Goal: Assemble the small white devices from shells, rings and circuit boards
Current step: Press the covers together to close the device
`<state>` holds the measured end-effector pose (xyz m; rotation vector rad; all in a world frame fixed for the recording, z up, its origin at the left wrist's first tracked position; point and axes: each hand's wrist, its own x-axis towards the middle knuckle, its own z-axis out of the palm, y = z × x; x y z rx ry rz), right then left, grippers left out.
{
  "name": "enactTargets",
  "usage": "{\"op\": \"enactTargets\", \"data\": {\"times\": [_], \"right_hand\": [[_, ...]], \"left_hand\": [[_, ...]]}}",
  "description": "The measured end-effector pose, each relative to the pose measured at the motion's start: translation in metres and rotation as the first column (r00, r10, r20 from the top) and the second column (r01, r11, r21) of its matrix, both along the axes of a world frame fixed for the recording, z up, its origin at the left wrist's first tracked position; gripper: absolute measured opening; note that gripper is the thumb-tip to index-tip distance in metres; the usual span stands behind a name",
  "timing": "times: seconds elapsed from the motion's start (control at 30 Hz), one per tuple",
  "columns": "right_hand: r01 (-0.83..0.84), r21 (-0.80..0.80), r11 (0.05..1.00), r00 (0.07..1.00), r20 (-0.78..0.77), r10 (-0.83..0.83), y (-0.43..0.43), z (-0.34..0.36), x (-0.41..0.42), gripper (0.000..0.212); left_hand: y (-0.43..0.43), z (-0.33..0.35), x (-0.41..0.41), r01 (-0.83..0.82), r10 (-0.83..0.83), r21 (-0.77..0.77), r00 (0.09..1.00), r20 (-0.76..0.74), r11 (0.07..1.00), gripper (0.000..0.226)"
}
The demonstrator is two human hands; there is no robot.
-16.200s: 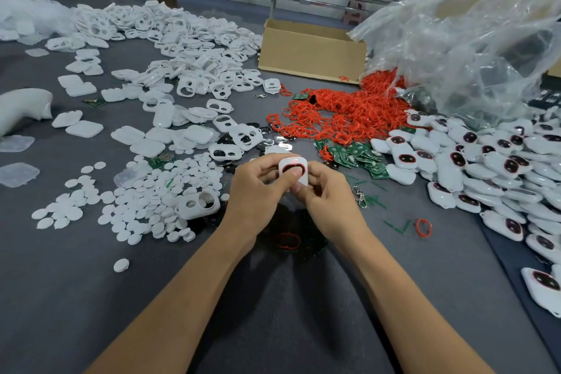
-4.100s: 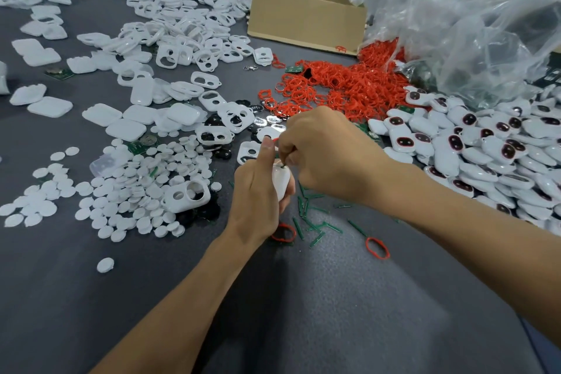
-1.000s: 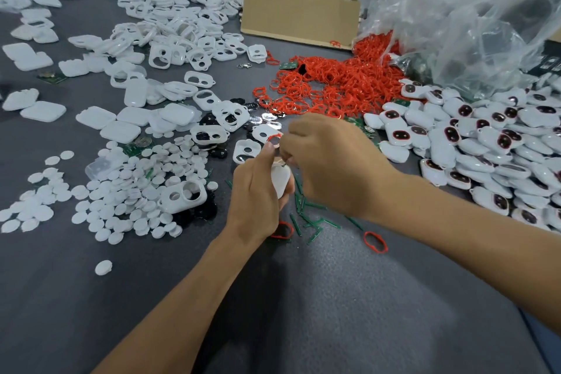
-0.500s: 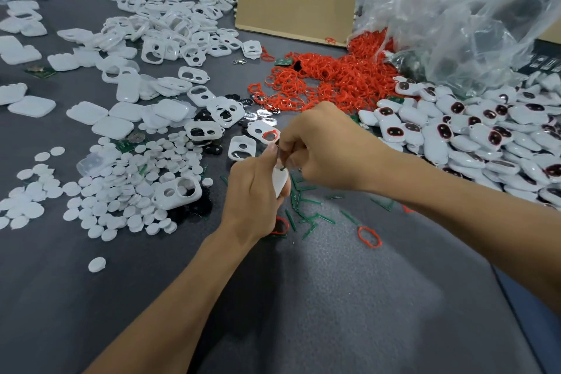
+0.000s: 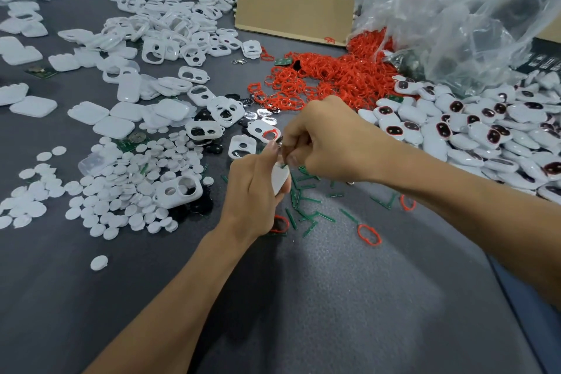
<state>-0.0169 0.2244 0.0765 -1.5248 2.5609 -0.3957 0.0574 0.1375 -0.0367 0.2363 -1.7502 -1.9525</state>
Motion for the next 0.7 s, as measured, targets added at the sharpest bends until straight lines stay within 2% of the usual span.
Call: {"op": "enactTargets", "data": {"times": [0.07,0.17,0.27,0.37,0.43,0.47,0.53,0.63,0.7], "right_hand": [[-0.003,-0.023,1.000,0.998,0.070,0.004,0.005,-0.001,-0.005,0.016],[0.056,-0.142,0.988,0.980,0.197,-0.027,0.021,-0.014,-0.011,0.017],[0.201,-0.219,0.955,0.965,0.209,-0.155,0.033,-0.042,-0.011,0.023],[0.264,-0.213,0.941,0.958,0.168,-0.231,0.039,-0.066,-0.006,0.040],[0.311,-0.313,0.897,0.946,0.194,-0.261,0.039,-0.072,-0.004,0.041],[0.347,-0.389,0.853,0.932,0.248,-0.266,0.039,-0.072,-0.003,0.034],[0.416,-0.489,0.767,0.881,0.426,-0.207,0.038,-0.072,-0.003,0.019],[0.529,-0.465,0.710,0.704,0.707,-0.062,0.034,-0.072,-0.002,0.032],[0.588,-0.431,0.685,0.587,0.809,0.005,0.032,-0.075,0.001,0.020]], "left_hand": [[-0.001,0.003,-0.001,-0.010,0.010,0.040,1.000,-0.013,0.999,0.060],[-0.006,0.010,-0.003,-0.019,0.022,0.122,1.000,-0.019,0.992,0.051],[-0.007,0.012,-0.005,-0.035,0.027,0.094,0.996,0.084,0.995,0.046],[-0.007,0.010,-0.006,-0.070,0.080,-0.085,0.990,0.113,0.994,0.050],[-0.005,0.009,-0.005,-0.072,0.093,-0.263,0.993,0.070,0.962,0.050],[-0.005,0.009,-0.005,-0.077,0.104,-0.331,0.993,0.064,0.940,0.040],[-0.005,0.012,-0.005,-0.093,0.128,-0.395,0.990,0.065,0.914,0.016],[-0.006,0.012,-0.004,-0.116,0.159,-0.443,0.985,0.061,0.889,0.036],[-0.007,0.012,-0.003,-0.116,0.159,-0.477,0.986,0.052,0.871,0.047]]}}
